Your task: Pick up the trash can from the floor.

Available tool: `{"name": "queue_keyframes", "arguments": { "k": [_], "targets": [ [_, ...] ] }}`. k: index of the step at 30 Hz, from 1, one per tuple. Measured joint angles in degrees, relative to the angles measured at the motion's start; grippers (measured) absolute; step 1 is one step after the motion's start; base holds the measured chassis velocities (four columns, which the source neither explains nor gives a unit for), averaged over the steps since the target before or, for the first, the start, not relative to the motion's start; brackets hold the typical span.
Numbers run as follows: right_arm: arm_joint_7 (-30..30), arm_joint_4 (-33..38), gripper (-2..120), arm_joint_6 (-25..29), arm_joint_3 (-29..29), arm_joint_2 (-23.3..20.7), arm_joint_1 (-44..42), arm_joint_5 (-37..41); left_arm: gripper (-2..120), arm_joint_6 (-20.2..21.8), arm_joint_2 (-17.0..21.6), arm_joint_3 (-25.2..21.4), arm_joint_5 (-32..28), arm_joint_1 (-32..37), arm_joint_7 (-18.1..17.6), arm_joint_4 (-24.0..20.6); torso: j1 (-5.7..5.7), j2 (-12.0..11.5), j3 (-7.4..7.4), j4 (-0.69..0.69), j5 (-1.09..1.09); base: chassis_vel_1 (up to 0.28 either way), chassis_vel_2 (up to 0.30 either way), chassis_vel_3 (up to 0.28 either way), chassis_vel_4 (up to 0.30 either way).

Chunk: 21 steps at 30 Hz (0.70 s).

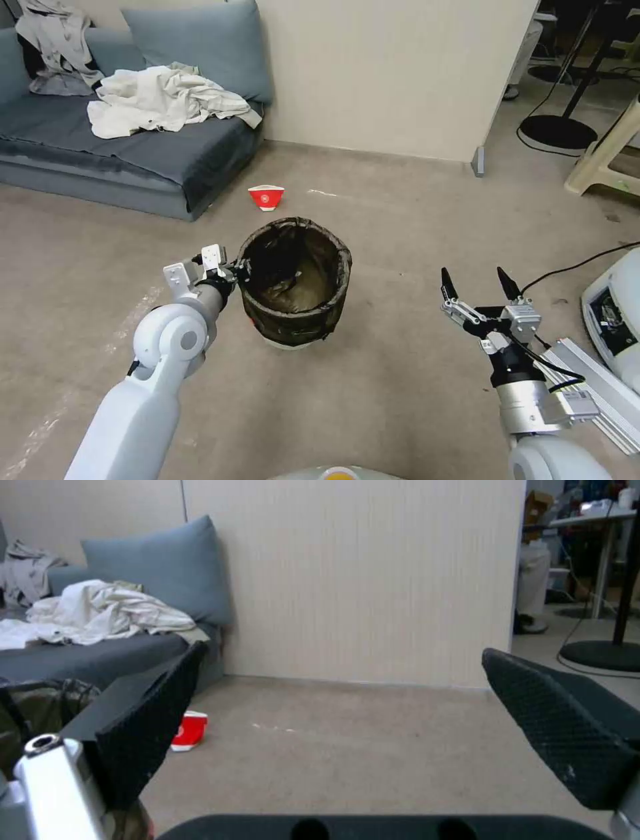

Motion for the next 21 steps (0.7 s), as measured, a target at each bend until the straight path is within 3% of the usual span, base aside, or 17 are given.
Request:
{"name": "queue_keyframes", "arguments": {
  "k": [21],
  "targets": [
    [0.1,-0.2,100,-0.1,0.4,-0.3,0.5,0.3,6,0.9,-0.3,-0.4,-2.2,-0.3,-0.6,-1.9,0.00,0.0,0.00,0.00,0.00,0.000,0.000,0.000,0.000]
  ]
}}
